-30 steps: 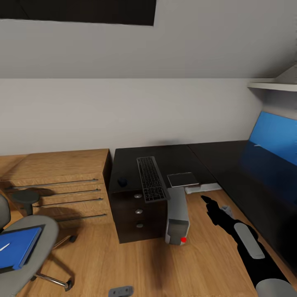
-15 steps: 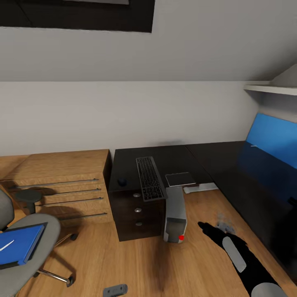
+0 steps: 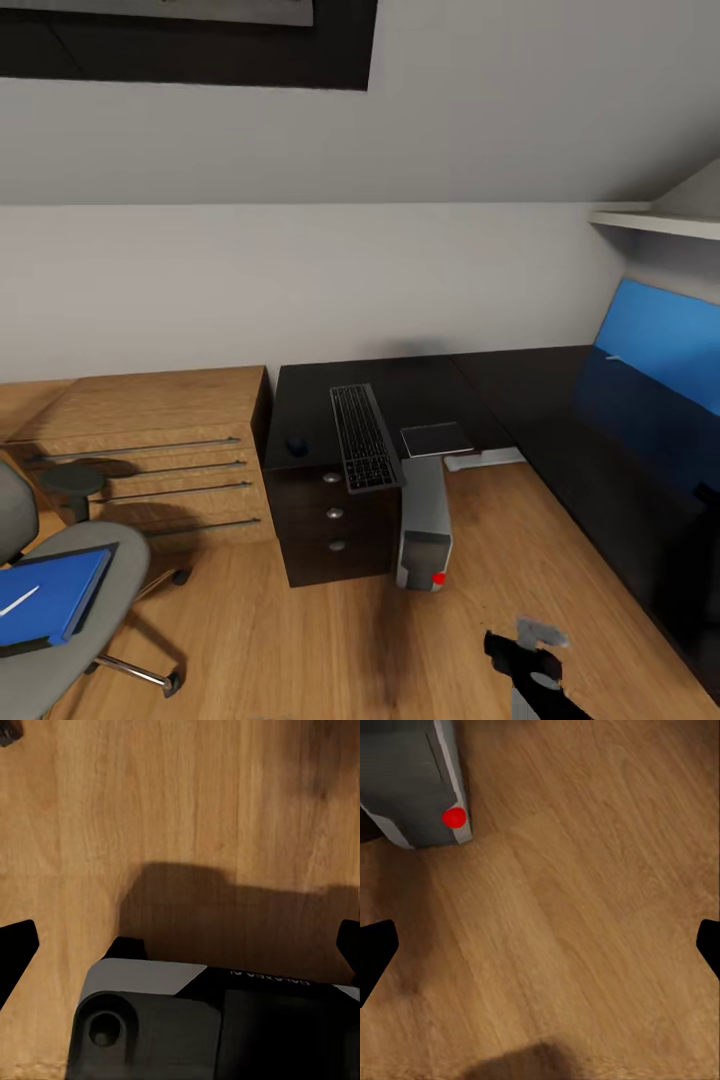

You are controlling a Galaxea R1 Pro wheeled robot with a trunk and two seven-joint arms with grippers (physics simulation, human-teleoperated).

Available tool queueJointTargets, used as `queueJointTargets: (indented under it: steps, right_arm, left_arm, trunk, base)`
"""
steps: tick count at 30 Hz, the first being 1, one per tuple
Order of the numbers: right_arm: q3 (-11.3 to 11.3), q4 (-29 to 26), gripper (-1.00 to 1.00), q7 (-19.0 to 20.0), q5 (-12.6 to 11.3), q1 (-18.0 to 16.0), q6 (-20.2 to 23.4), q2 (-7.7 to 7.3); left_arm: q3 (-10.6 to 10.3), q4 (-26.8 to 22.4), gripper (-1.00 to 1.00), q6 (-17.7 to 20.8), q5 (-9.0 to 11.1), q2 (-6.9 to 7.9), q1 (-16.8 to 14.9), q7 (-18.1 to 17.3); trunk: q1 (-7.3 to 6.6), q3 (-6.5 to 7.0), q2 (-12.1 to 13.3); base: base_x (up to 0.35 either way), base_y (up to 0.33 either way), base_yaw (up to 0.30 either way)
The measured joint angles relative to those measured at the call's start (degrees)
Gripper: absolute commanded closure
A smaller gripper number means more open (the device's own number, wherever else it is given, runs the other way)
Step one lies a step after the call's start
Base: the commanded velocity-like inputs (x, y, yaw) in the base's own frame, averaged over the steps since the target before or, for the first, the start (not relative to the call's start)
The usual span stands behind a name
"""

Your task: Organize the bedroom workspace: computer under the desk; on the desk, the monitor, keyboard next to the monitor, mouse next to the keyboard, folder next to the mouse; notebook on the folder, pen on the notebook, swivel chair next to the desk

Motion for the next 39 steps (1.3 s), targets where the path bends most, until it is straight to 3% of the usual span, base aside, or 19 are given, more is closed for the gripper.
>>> queueJointTargets:
  steps: [2,4,5,6,10,12,18,19,22,32,39]
  right_arm:
    - [-0.1,2.9,-1.0,-1.0,4.5,0.0,-2.2,0.23]
    - [-0.2,7.4,-1.0,-1.4,8.7,0.1,-8.2,0.43]
    - [-0.2,8.9,-1.0,-1.5,9.3,0.1,-10.4,0.48]
    - [-0.2,12.5,-1.0,-1.6,10.5,0.3,-16.9,0.9]
    - [-0.2,14.6,-1.0,-1.7,11.5,1.2,-23.3,2.17]
    - [-0.1,15.5,-1.0,-1.6,12.2,3.8,-26.5,3.39]
    - [0.2,15.9,-1.0,-1.4,14.2,4.9,-27.8,3.99]
    - [0.3,15.9,-1.0,-1.4,14.6,5.1,-27.9,4.67]
    - [0.2,15.9,-1.0,-1.6,14.7,5.1,-28.0,5.27]
    - [0.3,15.9,-1.0,-1.7,14.8,5.2,-28.1,5.74]
    - [0.3,15.9,-1.0,-1.7,14.8,5.2,-28.1,5.77]
  left_arm:
    - [0.1,3.6,-1.0,-2.3,0.0,0.24,0.0,-0.1]
    - [0.1,9.8,-1.0,-8.9,0.1,0.34,0.0,-0.2]
    - [0.1,11.7,-1.0,-10.9,0.1,0.32,0.0,-0.2]
    - [0.1,16.1,-1.0,-16.3,0.1,0.23,0.0,-0.3]
    - [-0.1,19.9,-1.0,-20.6,-0.3,0.14,0.0,-0.3]
    - [-0.1,22.0,-1.0,-22.7,-1.6,0.22,0.0,-0.3]
    - [0.0,24.7,-1.0,-25.0,-2.3,0.25,0.0,-0.3]
    - [0.0,25.6,-1.0,-29.3,-2.7,0.23,0.0,-0.3]
    - [0.0,26.6,-1.0,-32.1,-3.5,0.22,0.0,-0.3]
    - [0.0,27.5,-1.0,-34.0,-4.4,0.21,0.0,-0.3]
    - [0.0,27.6,-1.0,-34.3,-4.5,0.21,0.0,-0.3]
  trunk:
    - [-0.44,0.36,0.8]
    - [-0.67,0.55,1.2]
    - [-0.67,0.55,1.2]
    - [-0.67,0.54,1.2]
    - [-0.67,0.55,1.2]
    - [-0.67,0.54,1.2]
    - [-0.67,0.56,1.2]
    - [-0.67,0.56,1.2]
    - [-0.67,0.56,1.2]
    - [-0.67,0.33,1.2]
    - [-0.66,-0.04,1.2]
  base:
    - [0.0,0.0,0.0]
    - [0.0,0.0,0.0]
    - [0.0,0.0,0.0]
    - [0.0,0.0,0.0]
    - [0.0,0.0,0.0]
    - [0.0,0.0,0.0]
    - [0.0,-0.024,0.0]
    - [0.0,-0.204,0.0]
    - [0.0,-0.243,0.018]
    - [0.0,-0.298,0.148]
    - [-0.019,-0.222,-0.037]
